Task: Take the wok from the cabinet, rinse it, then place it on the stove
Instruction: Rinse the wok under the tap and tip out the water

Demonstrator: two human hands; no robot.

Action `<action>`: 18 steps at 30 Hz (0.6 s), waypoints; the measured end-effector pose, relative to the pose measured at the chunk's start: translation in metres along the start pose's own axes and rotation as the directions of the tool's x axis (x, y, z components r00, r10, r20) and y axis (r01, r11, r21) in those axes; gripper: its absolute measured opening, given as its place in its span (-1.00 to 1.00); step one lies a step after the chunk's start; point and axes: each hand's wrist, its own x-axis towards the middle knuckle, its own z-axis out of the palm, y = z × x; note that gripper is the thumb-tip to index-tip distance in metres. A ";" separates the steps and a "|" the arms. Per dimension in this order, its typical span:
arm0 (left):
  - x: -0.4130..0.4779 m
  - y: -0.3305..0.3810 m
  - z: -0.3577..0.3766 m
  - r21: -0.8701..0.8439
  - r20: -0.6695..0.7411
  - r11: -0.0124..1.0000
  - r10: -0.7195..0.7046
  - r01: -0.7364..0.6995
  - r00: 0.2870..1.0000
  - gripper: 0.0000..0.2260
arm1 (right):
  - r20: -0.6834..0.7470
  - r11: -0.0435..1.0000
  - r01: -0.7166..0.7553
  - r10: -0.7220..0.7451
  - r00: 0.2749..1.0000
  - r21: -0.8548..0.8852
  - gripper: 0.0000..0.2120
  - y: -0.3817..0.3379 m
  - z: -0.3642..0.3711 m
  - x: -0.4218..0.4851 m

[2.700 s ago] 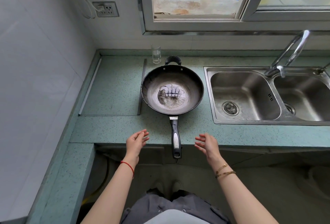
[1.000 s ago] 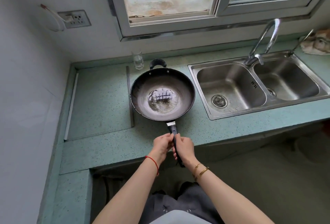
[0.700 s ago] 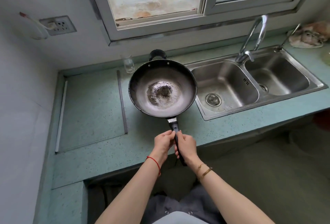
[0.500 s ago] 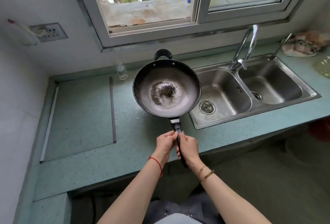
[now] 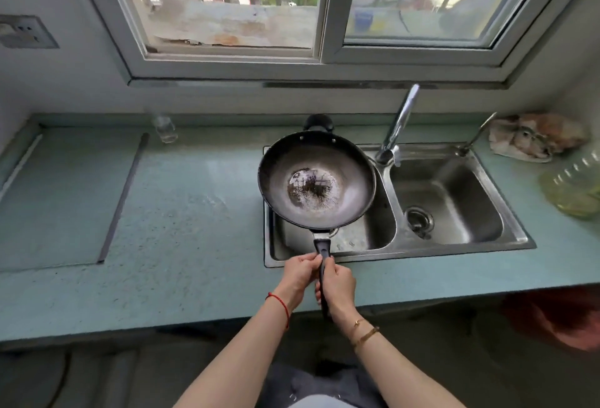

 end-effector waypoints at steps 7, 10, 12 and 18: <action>0.015 -0.022 0.056 0.027 -0.029 1.000 0.001 0.000 1.000 -0.78 | 0.030 0.999 -0.042 0.043 0.999 -0.024 -0.48 0.009 -0.051 0.031; 0.019 -0.028 0.067 0.034 -0.049 0.999 -0.006 0.008 0.999 -0.78 | 0.057 0.998 -0.059 0.061 0.997 -0.031 -0.50 0.013 -0.062 0.040; 0.021 -0.032 0.073 0.018 -0.069 1.000 -0.022 0.023 0.997 -0.79 | 0.076 0.997 -0.066 0.068 0.995 -0.040 -0.50 0.015 -0.068 0.045; 0.027 -0.040 0.084 -0.014 -0.124 0.999 -0.046 0.045 0.991 -0.80 | 0.114 0.995 -0.062 0.071 0.991 -0.084 -0.50 0.021 -0.080 0.055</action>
